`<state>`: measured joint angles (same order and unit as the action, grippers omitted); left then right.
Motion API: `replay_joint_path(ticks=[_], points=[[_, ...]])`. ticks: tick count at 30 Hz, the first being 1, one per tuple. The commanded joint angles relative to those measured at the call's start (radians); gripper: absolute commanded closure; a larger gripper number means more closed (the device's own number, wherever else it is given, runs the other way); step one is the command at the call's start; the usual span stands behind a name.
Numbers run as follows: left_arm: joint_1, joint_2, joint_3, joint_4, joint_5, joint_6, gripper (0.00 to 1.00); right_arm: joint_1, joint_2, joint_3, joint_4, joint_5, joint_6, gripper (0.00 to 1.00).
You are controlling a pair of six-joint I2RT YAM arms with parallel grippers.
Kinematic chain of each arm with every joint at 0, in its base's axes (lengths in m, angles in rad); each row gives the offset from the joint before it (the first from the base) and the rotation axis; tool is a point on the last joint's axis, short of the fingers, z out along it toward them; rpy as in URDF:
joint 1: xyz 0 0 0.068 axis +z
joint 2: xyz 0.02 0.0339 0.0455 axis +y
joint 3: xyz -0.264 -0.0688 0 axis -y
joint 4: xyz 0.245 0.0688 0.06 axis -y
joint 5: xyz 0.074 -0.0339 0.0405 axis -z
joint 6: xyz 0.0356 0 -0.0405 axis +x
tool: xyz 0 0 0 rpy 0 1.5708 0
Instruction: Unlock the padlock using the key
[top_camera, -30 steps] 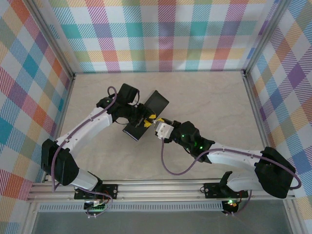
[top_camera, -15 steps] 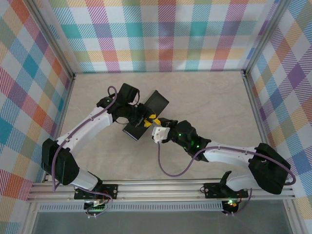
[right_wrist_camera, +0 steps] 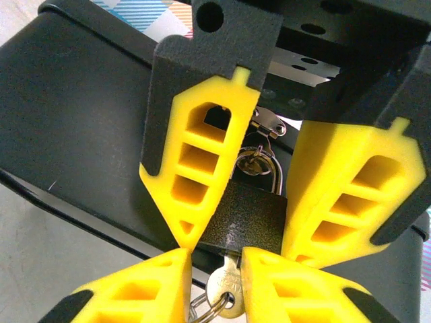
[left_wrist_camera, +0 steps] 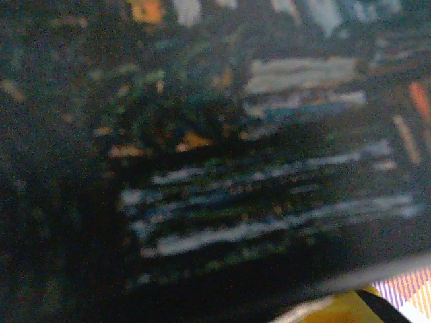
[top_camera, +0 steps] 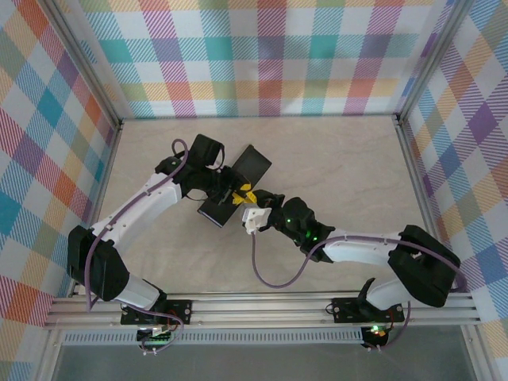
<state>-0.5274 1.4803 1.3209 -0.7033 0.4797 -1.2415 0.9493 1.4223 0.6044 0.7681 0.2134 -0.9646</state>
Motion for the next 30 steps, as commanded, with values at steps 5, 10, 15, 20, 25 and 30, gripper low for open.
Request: replay_joint_path(ticks=[5, 10, 15, 20, 25, 30], points=[[-0.003, -0.032, 0.029, 0.042, 0.063, 0.02, 1.0, -0.018, 0.038, -0.01, 0.071, 0.042, -0.03, 0.77], [-0.003, -0.031, 0.032, 0.044, 0.066, 0.02, 1.0, -0.04, 0.036, -0.006, 0.08, 0.05, -0.003, 0.84], [-0.003, -0.031, 0.034, 0.044, 0.065, 0.024, 1.0, -0.08, -0.045, -0.006, 0.02, 0.002, 0.143, 0.86], [-0.003, -0.023, 0.038, 0.046, 0.062, 0.024, 1.0, -0.098, -0.112, 0.003, -0.074, -0.05, 0.21, 0.91], [-0.003, -0.02, 0.043, 0.044, 0.053, 0.025, 1.0, -0.108, -0.147, 0.021, -0.174, -0.098, 0.283, 0.92], [-0.003, -0.024, 0.043, 0.047, 0.05, 0.022, 1.0, -0.123, -0.17, 0.033, -0.246, -0.137, 0.404, 0.89]])
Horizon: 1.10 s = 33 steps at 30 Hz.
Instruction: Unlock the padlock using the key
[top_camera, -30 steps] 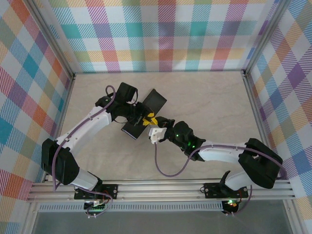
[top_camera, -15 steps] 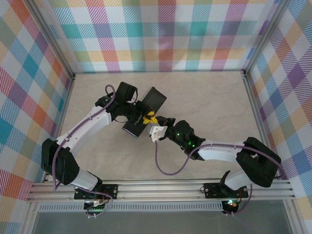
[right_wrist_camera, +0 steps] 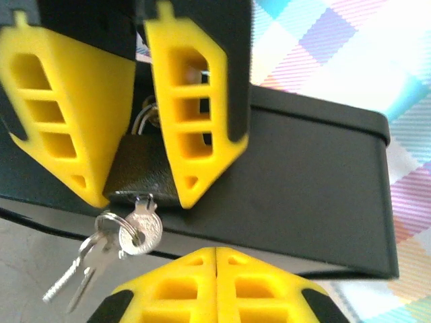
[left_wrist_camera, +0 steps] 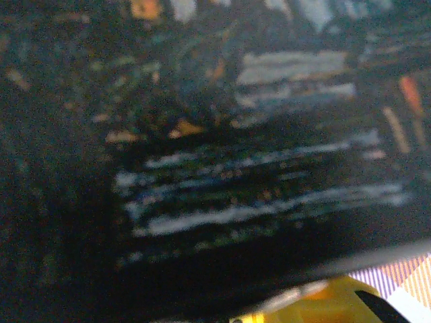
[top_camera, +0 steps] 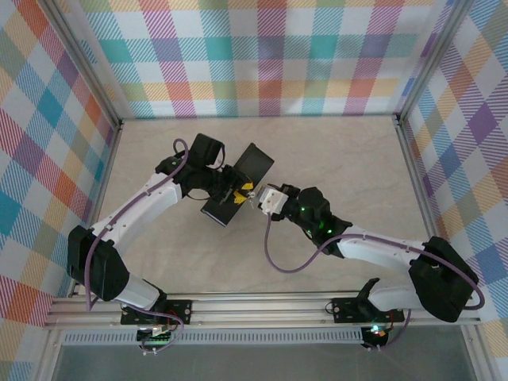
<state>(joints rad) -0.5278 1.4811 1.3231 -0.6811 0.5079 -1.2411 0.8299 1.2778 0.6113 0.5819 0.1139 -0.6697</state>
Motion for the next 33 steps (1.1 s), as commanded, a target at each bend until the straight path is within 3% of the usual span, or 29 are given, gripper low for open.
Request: replay_joint_path(ticks=[1, 3, 6, 15, 33], points=[[-0.002, -0.025, 0.041, 0.025, 0.021, 0.022, 1.0, -0.005, -0.031, 0.019, -0.061, -0.043, 0.117, 0.85], [-0.001, -0.025, 0.041, 0.025, 0.023, 0.022, 1.0, -0.005, -0.037, -0.008, -0.049, -0.06, 0.103, 0.76], [-0.001, -0.025, 0.041, 0.025, 0.029, 0.021, 1.0, -0.004, -0.021, -0.04, 0.005, -0.038, 0.055, 0.73], [-0.001, -0.03, 0.042, 0.022, 0.03, 0.019, 1.0, 0.005, 0.093, -0.016, 0.173, 0.038, -0.105, 0.76], [-0.001, -0.007, 0.041, 0.04, 0.038, 0.011, 1.0, 0.065, 0.157, 0.01, 0.296, 0.07, -0.166, 0.78]])
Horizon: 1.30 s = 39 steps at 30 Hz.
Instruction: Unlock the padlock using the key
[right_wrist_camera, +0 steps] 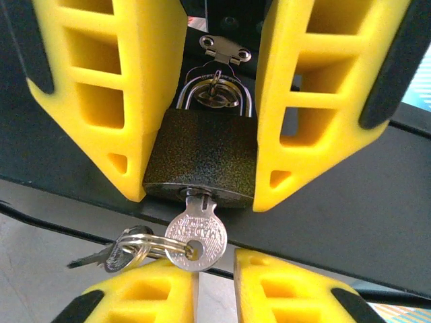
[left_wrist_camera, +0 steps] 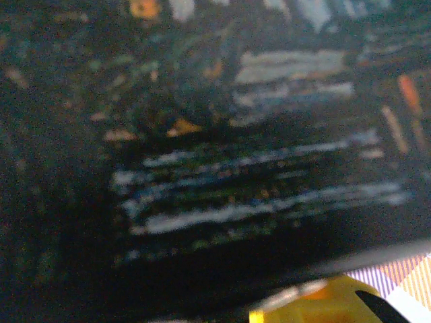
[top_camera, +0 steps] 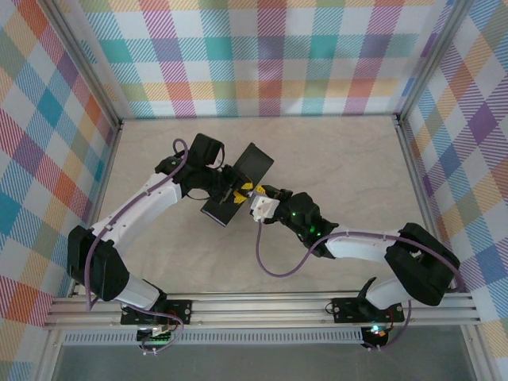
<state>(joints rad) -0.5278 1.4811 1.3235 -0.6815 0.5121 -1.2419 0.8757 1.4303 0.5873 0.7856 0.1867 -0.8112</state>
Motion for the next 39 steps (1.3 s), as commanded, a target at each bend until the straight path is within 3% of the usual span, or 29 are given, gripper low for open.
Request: replay_joint_path(ticks=[1, 14, 28, 33, 39], points=[[-0.001, -0.007, 0.04, 0.04, 0.036, 0.012, 1.0, 0.021, 0.004, 0.037, 0.092, -0.003, -0.027, 0.77], [-0.001, -0.015, 0.039, 0.043, 0.034, 0.006, 1.0, 0.067, 0.001, 0.038, 0.143, 0.031, -0.09, 0.71], [0.002, -0.017, 0.052, -0.021, 0.016, 0.017, 1.0, 0.065, -0.041, -0.025, 0.182, 0.048, -0.132, 0.72], [0.011, 0.04, 0.183, -0.228, -0.061, 0.169, 1.0, 0.023, -0.177, 0.0, -0.139, -0.019, 0.043, 0.71], [0.009, 0.119, 0.269, -0.326, -0.018, 0.256, 1.0, 0.011, -0.343, 0.023, -0.482, -0.008, 0.213, 0.71]])
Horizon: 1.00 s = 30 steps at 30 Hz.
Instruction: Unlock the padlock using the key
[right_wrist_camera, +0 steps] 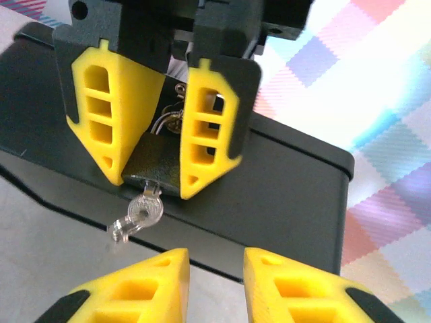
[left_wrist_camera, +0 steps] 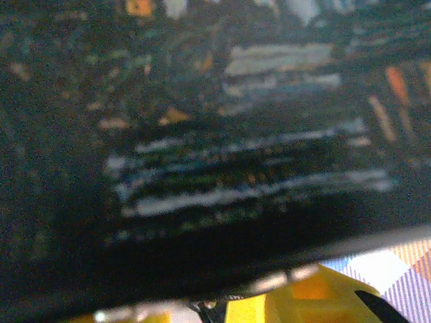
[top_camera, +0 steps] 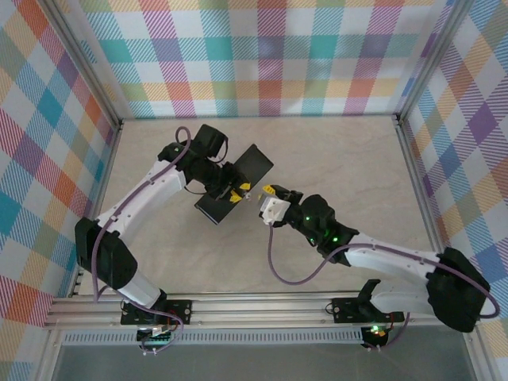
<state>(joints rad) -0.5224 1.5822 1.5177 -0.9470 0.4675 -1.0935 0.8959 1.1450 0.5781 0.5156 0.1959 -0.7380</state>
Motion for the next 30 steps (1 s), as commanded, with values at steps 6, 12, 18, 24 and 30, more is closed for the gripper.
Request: replay_joint_path(ticks=[6, 12, 18, 24, 30], points=[[-0.009, 0.085, 0.132, -0.258, 0.025, 0.279, 1.0, -0.029, -0.126, 0.114, -0.457, 0.061, 0.346, 0.71], [-0.04, 0.171, 0.219, -0.467, -0.033, 0.425, 1.0, -0.054, -0.026, 0.295, -0.652, 0.07, 0.556, 0.73], [-0.075, 0.2, 0.282, -0.544, -0.022, 0.447, 1.0, -0.067, 0.072, 0.471, -0.826, 0.044, 0.671, 0.72], [-0.106, 0.258, 0.409, -0.705, -0.053, 0.464, 1.0, -0.11, 0.095, 0.541, -0.917, 0.001, 0.73, 0.72], [-0.117, 0.278, 0.428, -0.726, -0.075, 0.436, 0.99, -0.132, 0.091, 0.543, -0.939, -0.052, 0.753, 0.72]])
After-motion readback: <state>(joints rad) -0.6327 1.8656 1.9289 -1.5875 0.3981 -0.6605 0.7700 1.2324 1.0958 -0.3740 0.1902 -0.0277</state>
